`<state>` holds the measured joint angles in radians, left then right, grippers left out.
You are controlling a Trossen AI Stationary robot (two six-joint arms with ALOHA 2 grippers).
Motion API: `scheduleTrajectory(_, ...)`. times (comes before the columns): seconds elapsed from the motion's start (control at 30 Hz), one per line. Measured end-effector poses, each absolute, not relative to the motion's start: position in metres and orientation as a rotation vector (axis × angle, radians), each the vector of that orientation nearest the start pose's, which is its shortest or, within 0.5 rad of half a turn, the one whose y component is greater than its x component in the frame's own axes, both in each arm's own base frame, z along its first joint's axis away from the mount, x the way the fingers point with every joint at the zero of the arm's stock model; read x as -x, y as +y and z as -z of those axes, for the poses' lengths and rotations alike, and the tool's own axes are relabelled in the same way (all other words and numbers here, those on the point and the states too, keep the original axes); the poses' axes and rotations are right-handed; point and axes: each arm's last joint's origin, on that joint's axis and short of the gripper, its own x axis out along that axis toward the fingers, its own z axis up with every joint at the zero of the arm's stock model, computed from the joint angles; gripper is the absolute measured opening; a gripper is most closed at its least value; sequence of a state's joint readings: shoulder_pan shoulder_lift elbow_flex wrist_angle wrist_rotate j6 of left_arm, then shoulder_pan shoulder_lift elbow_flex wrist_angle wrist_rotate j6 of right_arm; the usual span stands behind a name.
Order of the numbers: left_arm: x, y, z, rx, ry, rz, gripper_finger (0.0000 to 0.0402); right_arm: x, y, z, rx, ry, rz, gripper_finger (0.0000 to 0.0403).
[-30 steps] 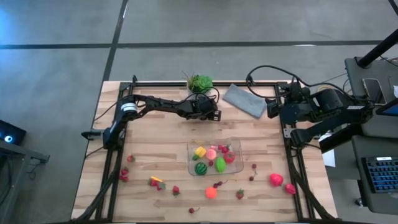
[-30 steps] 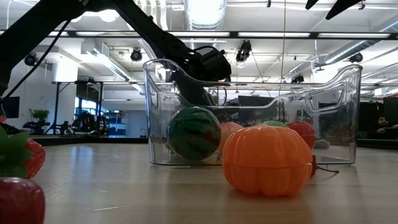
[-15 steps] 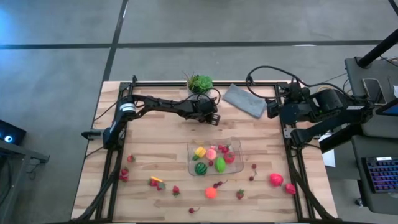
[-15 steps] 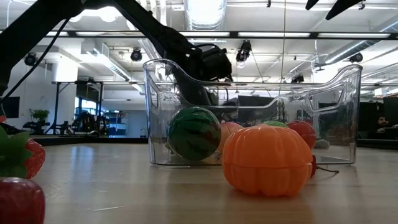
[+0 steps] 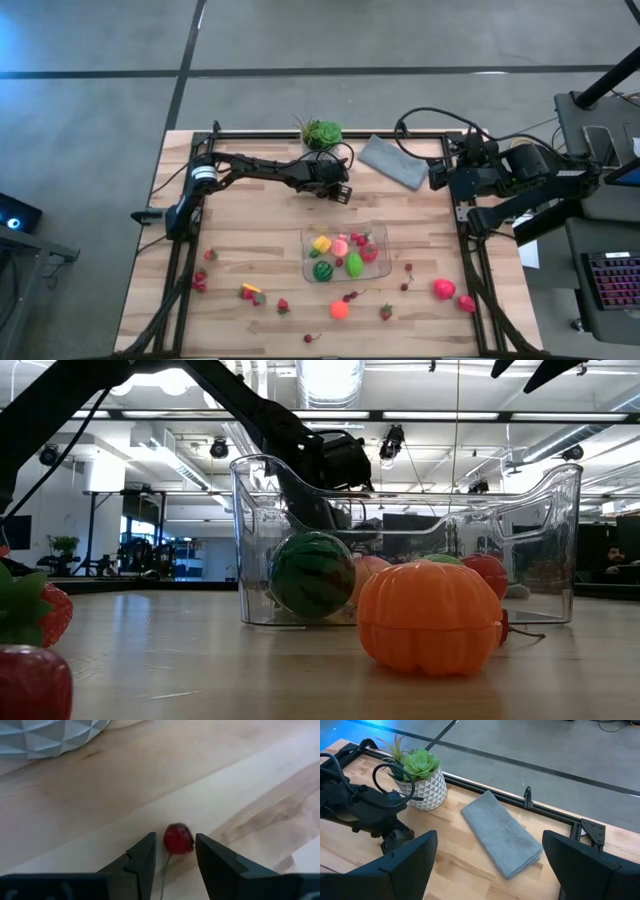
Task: Pick and placing Produce into tupperware
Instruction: Put the cherry into the transparent bin
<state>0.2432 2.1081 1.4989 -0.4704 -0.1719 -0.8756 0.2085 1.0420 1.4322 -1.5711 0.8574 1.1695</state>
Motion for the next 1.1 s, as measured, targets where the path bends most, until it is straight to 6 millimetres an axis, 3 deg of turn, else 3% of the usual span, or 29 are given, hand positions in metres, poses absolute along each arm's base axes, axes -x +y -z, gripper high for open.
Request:
scheduleTrajectory(0.33,-0.421,0.11,-0.155,0.807,0.85,-0.833,0.0123,-0.125,0.004,-0.4,-0.419,0.538,1.039,0.0352)
scheduleTrajectory(0.6,-0.422,0.11,-0.155,0.802,0.842,-0.836,0.0065,-0.125,0.004,-0.4,-0.416,0.537,1.04,0.0352)
scheduleTrajectory(0.8,-0.423,0.11,-0.155,0.803,0.832,-0.83,0.0058,-0.125,0.004,-0.4,-0.416,0.538,1.039,0.0352)
scheduleTrajectory(0.97,-0.422,0.103,-0.169,0.804,0.825,-0.766,0.0058,-0.125,0.004,-0.4,-0.417,0.538,1.039,0.0352)
scheduleTrajectory(1.1,-0.42,0.091,-0.198,0.732,0.786,-0.676,0.0058,-0.125,0.004,-0.4,-0.421,0.543,1.036,0.0352)
